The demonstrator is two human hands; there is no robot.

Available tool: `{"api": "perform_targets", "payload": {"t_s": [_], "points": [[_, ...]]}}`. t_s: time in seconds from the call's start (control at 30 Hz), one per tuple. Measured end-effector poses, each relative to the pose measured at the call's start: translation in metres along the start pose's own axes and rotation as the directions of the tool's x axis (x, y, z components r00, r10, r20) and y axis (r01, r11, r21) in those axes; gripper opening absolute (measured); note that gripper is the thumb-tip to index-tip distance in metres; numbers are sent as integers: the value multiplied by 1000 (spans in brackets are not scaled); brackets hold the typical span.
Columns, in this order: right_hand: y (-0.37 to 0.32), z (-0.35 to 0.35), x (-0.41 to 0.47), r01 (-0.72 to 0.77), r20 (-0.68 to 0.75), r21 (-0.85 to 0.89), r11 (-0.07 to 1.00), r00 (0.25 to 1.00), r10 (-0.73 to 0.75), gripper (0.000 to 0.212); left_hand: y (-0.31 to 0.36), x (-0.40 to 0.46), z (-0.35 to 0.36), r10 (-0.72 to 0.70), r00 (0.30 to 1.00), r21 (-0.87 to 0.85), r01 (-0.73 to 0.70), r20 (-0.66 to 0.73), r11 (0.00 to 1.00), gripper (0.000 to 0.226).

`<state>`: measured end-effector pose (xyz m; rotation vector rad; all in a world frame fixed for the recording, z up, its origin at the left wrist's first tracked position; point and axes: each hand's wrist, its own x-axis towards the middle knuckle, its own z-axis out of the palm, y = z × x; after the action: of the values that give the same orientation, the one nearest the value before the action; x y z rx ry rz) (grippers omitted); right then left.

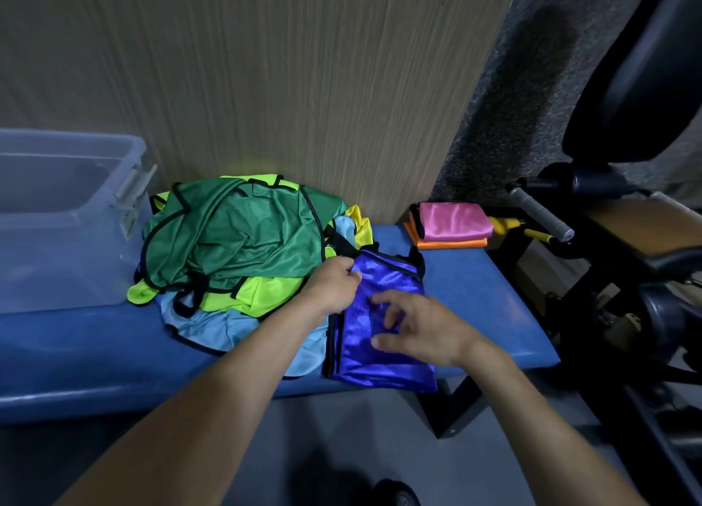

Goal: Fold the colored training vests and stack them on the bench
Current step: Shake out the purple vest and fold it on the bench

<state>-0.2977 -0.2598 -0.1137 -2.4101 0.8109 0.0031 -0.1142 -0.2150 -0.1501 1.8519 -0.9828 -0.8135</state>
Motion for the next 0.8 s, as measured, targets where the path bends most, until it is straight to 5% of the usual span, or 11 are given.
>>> {"api": "perform_targets", "payload": {"t_s": [0.1,0.23,0.33,0.43,0.5,0.57,0.8], "points": [[9,4,-16,-17,85,-153,988,996,30,76,0,2,1,70,995,198,-54,-75,979,37],[13,31,-36,-17,-49,-399,917,999,-2,63,3,-5,-3,109,988,374,-60,-109,925,29],[24,53,-45,23,-167,-459,888,979,-112,45,9,-25,-7,273,957,646,-150,-94,749,22],[38,66,-49,84,-258,-483,872,937,-234,40,18,-58,-9,592,797,614,-531,125,585,22],[45,69,-50,147,-280,-521,841,901,-331,42,15,-76,-7,549,727,495,-685,413,535,22],[50,72,-52,187,-274,-570,800,875,-399,40,2,-83,-6,387,721,572,-693,575,439,38],[72,83,-59,92,-337,-690,718,837,-431,45,-38,-88,-3,512,642,680,-719,571,144,54]]}}
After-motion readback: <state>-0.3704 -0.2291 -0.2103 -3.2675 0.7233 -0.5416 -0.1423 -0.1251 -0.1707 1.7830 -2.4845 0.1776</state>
